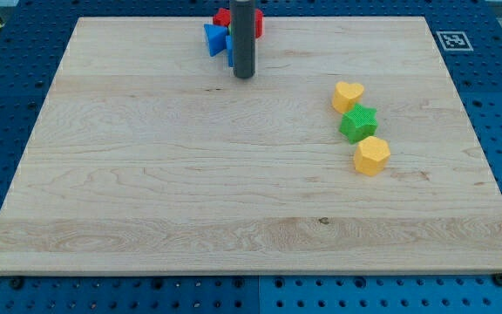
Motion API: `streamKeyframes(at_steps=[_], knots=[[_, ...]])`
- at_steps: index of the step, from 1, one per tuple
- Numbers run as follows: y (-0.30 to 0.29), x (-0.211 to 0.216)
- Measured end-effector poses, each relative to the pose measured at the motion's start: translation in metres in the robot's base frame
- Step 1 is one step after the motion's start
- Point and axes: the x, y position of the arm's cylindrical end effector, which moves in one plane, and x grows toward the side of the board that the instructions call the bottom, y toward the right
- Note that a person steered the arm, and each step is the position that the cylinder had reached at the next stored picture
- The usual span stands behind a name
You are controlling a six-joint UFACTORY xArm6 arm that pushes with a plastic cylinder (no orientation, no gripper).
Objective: Push green star along with yellow heart towards the top center
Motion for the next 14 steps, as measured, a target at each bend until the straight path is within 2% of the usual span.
streamKeyframes(at_steps=[2, 3, 5, 6, 9, 14], knots=[[0.074, 0.156], [0.126, 0.192], [0.191, 0.163], [0.184, 0.155], [0.165, 0.090], [0.126, 0.016]])
